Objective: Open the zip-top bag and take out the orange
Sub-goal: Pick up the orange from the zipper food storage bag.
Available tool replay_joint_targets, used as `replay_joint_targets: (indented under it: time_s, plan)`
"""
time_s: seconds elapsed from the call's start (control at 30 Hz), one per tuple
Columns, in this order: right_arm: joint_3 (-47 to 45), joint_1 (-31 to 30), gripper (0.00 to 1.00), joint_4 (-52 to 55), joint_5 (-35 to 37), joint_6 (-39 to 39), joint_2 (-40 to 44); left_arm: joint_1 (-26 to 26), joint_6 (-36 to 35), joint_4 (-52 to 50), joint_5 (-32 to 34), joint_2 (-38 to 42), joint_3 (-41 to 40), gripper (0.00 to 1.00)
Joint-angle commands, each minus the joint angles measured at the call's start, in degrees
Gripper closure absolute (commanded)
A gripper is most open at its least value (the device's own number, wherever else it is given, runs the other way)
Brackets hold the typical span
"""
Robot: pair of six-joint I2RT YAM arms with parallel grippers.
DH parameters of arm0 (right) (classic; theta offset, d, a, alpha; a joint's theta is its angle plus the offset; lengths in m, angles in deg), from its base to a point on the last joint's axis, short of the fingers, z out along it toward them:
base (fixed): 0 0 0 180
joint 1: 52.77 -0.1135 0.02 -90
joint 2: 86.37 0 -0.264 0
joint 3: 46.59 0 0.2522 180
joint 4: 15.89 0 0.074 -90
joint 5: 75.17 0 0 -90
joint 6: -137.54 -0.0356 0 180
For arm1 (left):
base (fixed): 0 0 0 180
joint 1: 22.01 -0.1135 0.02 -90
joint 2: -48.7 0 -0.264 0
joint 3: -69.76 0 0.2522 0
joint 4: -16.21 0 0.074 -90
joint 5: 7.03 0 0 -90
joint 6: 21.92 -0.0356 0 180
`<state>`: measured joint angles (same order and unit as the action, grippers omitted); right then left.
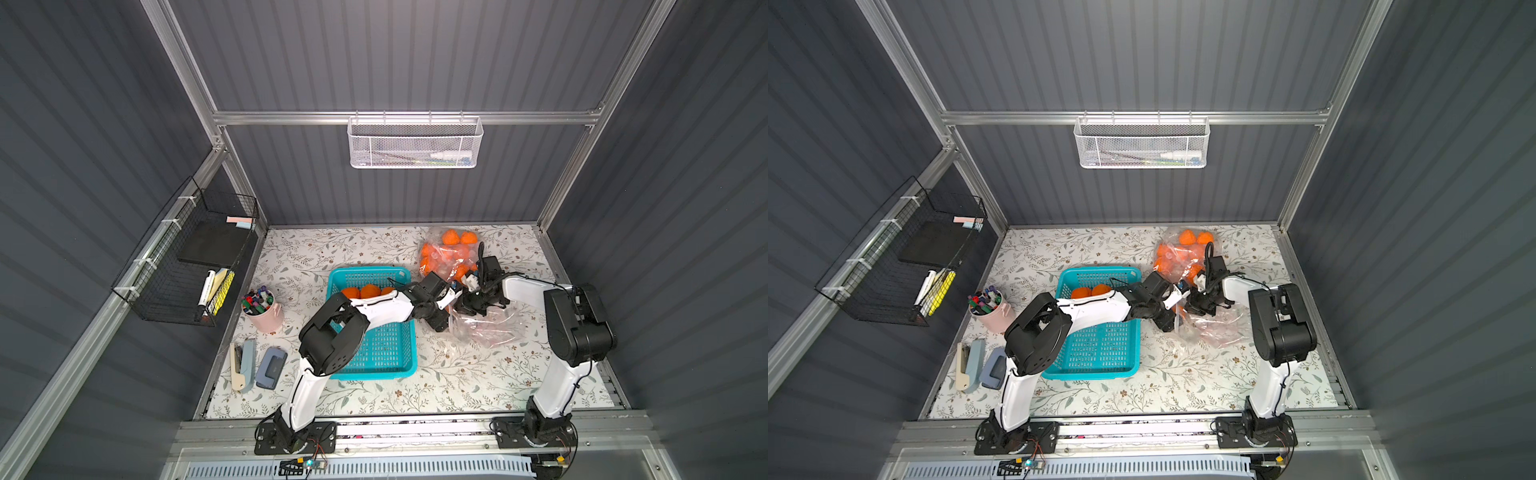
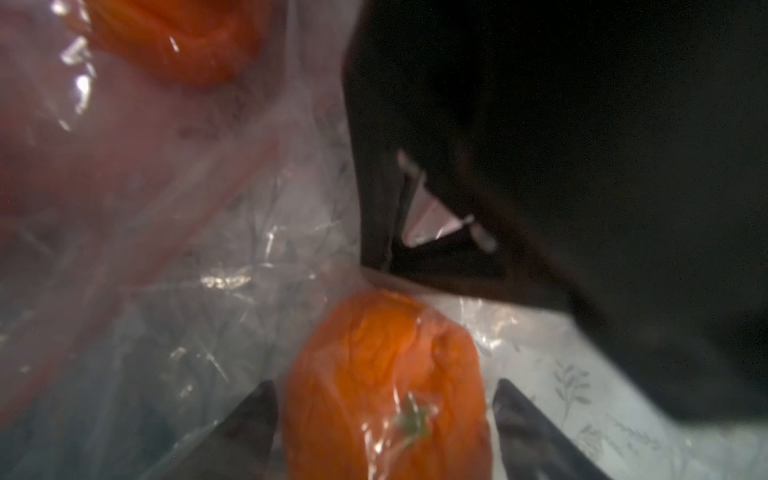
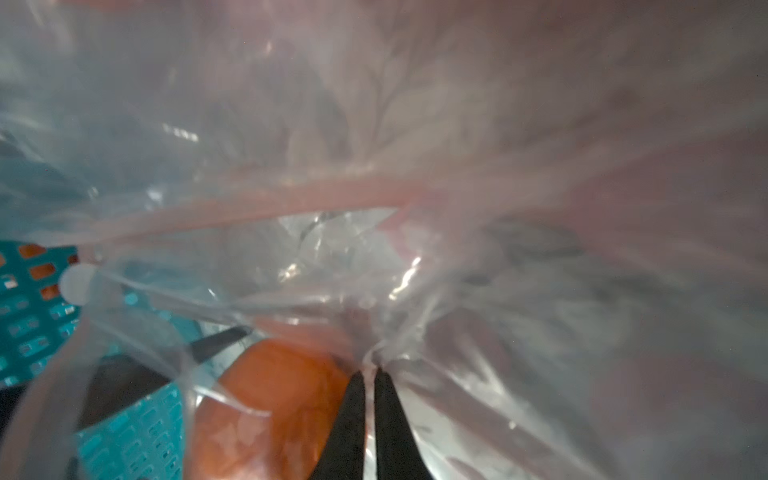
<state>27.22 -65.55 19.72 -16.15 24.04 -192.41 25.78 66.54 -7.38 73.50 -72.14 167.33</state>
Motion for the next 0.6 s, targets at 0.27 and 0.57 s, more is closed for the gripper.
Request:
replay_joint_targets:
  time_s: [0.27, 0.57]
  plan:
    - [-0.94, 1.22, 0.93, 3.32, 6.31, 1.72, 2.99, 0.38, -1.63, 1.79, -2.48, 3.49, -3.67, 0.42]
    - [-2.39, 4.07, 0.95, 3.03, 8.50, 1.41, 5.47, 0.41, -1.54, -1.86, -2.88, 8.20, -5.05, 0.41]
